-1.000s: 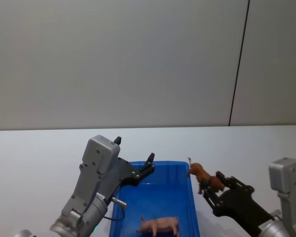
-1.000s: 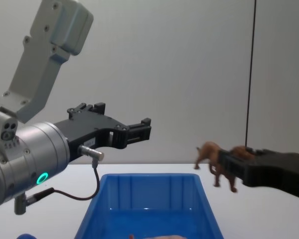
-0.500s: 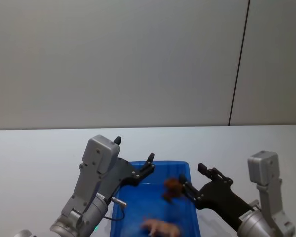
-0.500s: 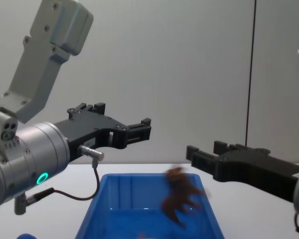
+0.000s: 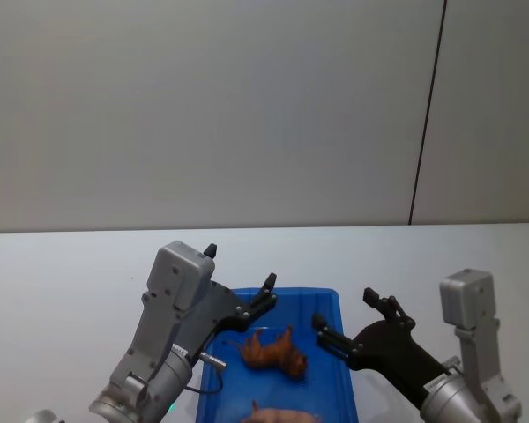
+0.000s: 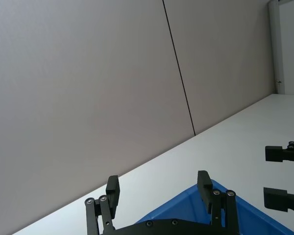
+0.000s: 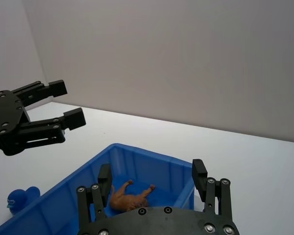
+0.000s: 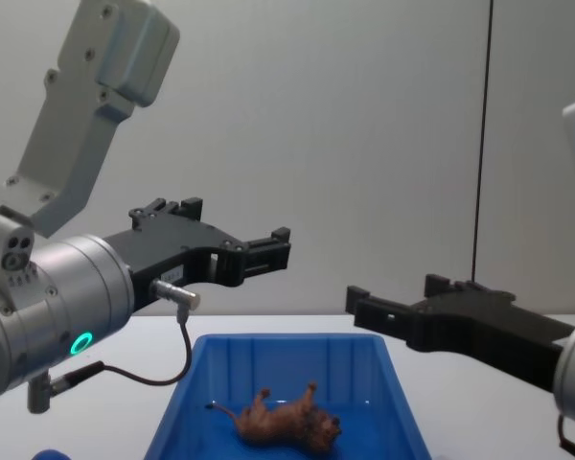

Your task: Pick up the two dolls from the table and place them into the box.

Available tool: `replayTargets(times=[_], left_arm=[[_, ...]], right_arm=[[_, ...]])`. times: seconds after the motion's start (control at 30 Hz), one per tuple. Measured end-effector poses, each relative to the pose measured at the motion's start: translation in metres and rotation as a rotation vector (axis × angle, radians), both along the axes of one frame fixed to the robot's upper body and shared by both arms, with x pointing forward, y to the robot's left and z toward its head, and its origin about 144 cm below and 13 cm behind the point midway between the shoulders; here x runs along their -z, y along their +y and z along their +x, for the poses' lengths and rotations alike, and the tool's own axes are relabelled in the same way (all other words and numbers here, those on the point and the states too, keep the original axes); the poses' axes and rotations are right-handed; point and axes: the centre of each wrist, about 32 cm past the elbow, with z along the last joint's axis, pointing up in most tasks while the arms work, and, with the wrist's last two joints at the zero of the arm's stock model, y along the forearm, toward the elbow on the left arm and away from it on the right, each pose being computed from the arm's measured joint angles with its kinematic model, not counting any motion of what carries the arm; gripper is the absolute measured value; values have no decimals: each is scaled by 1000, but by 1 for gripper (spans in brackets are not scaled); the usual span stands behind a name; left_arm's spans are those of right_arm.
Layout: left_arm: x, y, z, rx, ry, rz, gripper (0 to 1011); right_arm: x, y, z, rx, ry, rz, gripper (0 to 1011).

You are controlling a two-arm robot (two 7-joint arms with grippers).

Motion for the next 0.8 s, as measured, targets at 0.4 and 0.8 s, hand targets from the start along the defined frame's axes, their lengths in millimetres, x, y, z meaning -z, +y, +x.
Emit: replayTargets(times=[0.4, 0.8], left_arm=[[0, 0, 0, 0, 0, 0, 1001], [0, 0, 0, 0, 0, 0, 1001]], right_arm=[[2, -11, -18, 95, -4, 34, 1001], [5, -26, -38, 181, 1, 64, 1001]])
